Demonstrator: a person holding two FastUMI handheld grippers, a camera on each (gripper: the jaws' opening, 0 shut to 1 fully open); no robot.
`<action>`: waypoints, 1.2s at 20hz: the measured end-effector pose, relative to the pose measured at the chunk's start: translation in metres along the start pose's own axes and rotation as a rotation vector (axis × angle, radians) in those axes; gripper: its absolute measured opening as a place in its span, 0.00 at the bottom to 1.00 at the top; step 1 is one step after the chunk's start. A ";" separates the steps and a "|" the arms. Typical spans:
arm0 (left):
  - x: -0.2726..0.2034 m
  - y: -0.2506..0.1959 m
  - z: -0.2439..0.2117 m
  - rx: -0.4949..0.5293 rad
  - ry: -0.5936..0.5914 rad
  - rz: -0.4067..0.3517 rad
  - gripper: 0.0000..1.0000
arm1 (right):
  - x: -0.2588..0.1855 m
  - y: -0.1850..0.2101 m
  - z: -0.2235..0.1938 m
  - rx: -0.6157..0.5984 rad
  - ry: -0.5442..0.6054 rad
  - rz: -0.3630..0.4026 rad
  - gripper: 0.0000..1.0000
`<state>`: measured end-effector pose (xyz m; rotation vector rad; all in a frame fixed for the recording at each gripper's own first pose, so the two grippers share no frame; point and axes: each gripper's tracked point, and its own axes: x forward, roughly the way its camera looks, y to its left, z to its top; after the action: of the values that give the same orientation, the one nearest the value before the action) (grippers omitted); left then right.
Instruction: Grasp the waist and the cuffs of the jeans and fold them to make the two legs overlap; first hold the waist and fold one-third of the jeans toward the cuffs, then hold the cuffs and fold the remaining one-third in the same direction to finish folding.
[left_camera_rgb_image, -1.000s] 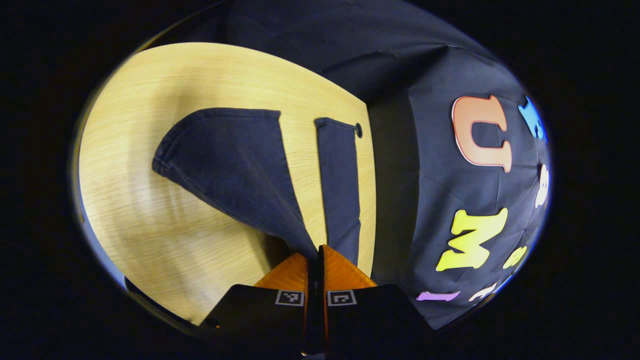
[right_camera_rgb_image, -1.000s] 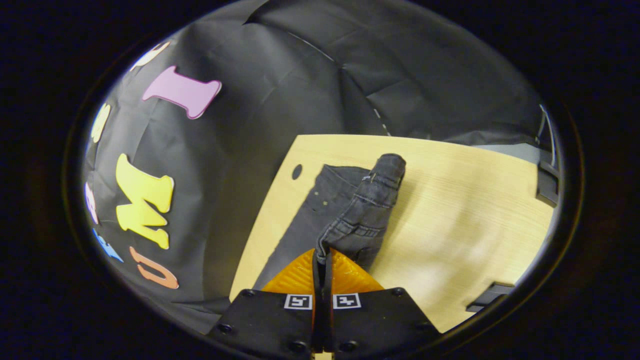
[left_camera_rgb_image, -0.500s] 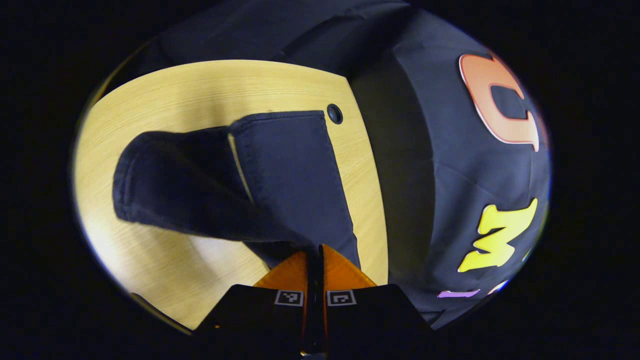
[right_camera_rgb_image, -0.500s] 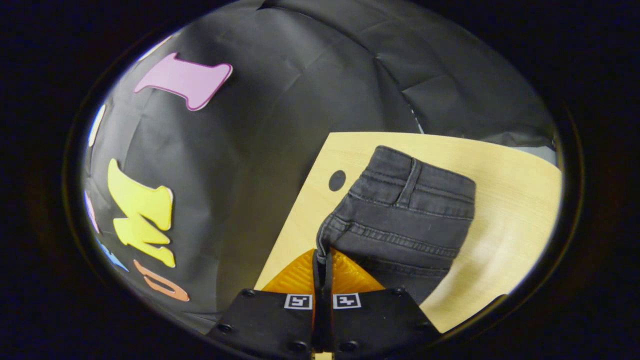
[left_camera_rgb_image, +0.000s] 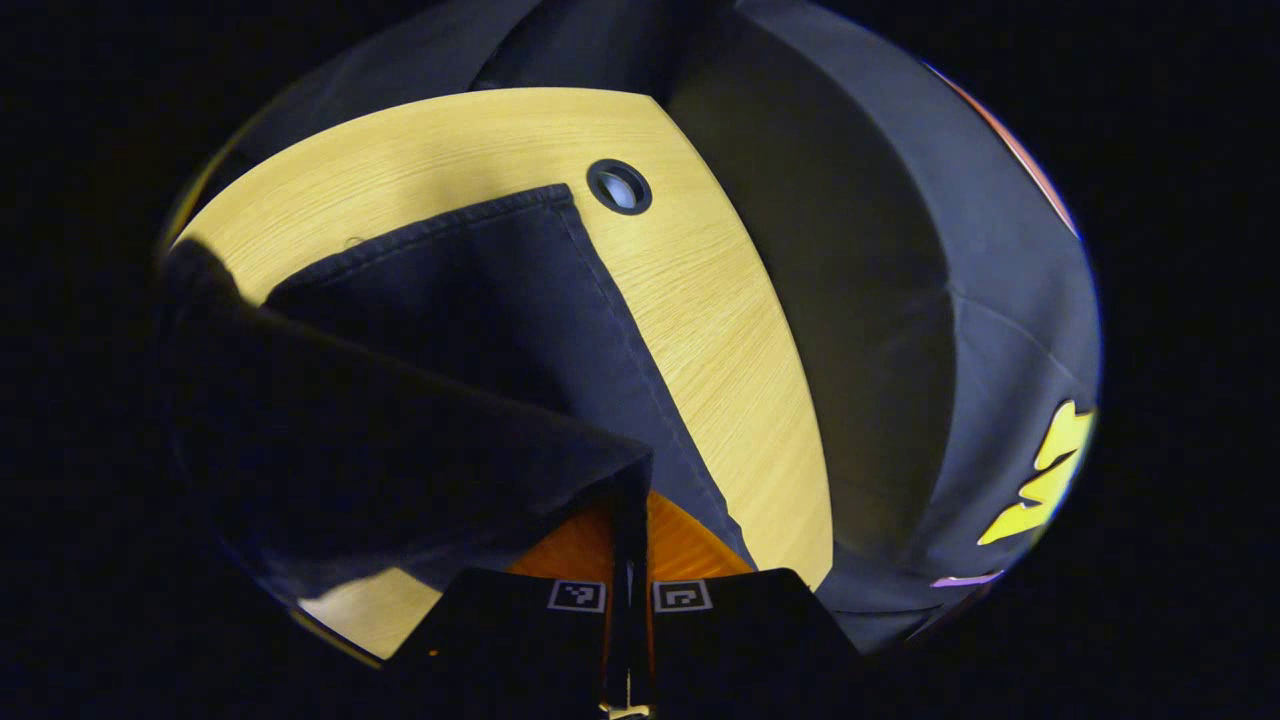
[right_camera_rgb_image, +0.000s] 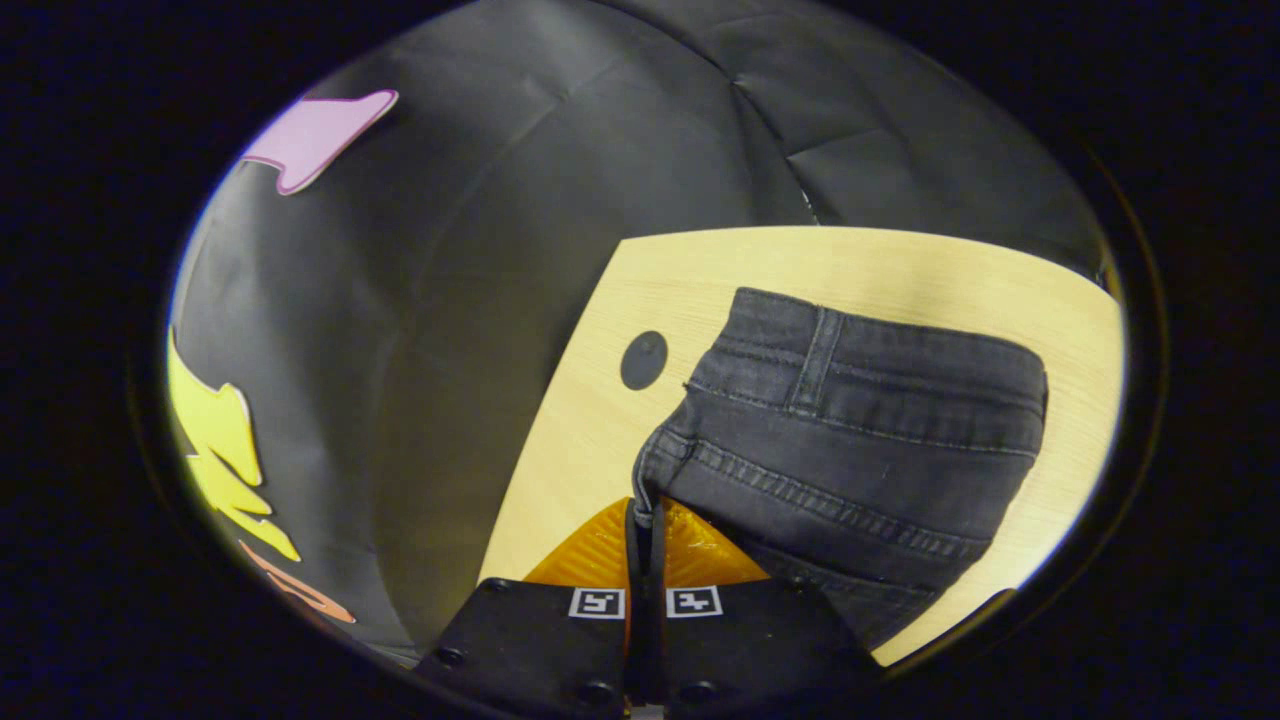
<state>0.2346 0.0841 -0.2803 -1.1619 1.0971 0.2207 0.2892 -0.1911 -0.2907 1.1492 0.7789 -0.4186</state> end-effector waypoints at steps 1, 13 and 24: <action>0.006 -0.002 0.002 0.017 0.000 -0.005 0.04 | 0.007 -0.003 -0.001 -0.003 0.001 -0.014 0.00; -0.040 -0.042 0.028 0.428 -0.255 -0.145 0.76 | -0.010 0.020 0.006 -0.098 -0.042 0.132 0.89; -0.291 -0.124 -0.006 1.148 -1.125 -0.187 0.94 | -0.086 -0.100 0.101 -0.585 -0.393 -0.180 0.98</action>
<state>0.1656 0.1336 0.0248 0.0102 -0.0041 0.0400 0.1989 -0.3291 -0.2735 0.4320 0.6006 -0.5045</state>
